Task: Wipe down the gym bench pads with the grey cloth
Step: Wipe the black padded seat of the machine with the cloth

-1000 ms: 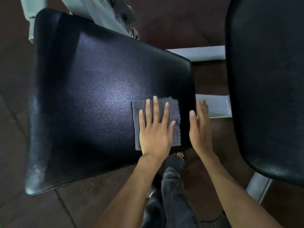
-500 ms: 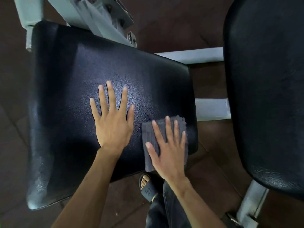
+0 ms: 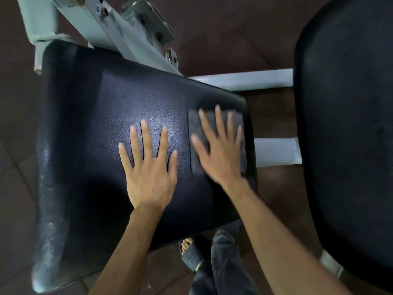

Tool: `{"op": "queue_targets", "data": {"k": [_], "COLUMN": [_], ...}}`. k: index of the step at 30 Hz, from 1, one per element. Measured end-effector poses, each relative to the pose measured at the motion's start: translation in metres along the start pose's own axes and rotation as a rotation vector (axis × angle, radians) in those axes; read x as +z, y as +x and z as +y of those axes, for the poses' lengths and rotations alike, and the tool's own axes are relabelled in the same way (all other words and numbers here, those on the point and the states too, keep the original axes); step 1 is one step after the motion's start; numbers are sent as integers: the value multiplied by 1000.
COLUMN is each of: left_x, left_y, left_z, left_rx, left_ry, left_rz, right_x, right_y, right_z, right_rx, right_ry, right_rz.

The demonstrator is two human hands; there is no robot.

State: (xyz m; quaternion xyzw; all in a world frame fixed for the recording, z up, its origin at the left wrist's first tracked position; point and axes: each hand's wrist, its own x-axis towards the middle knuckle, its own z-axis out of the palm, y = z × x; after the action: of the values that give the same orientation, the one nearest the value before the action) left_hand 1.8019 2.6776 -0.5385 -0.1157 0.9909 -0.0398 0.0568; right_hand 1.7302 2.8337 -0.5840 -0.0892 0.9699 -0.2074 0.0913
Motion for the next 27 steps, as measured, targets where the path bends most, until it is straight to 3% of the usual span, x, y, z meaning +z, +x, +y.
{"op": "queue_targets", "data": {"k": [2,4,8,12,17,20,23,27], "left_x": [0,-1,0,2,0,0,-2,-5], "left_y": [0,-1,1,0,0,-1,0,-1], "left_z": [0,1,1,2,1,0,1,0], "left_rx": [-6,-11,-17,-16,-21,-28,-27,-26], "left_ry": [-6,-14,-10,-10,-20,-26,-24,-25], "left_rz": [0,4,10,19,10,7,-7,-16], "right_x": [2,1,-6,-6,-1,-1,-13,-16], "right_y": [-55,-70,32,94,-28,-79,-101,-132], "right_z": [21,47,50,-1,-4,14,7,-13], "right_rx": [-26,107,442,169,-87,-47,113,129], "right_ry": [3,32,124,54,-5,7,88,64], "right_rz": [-51,-69,20,30,-28,-67,18,80]}}
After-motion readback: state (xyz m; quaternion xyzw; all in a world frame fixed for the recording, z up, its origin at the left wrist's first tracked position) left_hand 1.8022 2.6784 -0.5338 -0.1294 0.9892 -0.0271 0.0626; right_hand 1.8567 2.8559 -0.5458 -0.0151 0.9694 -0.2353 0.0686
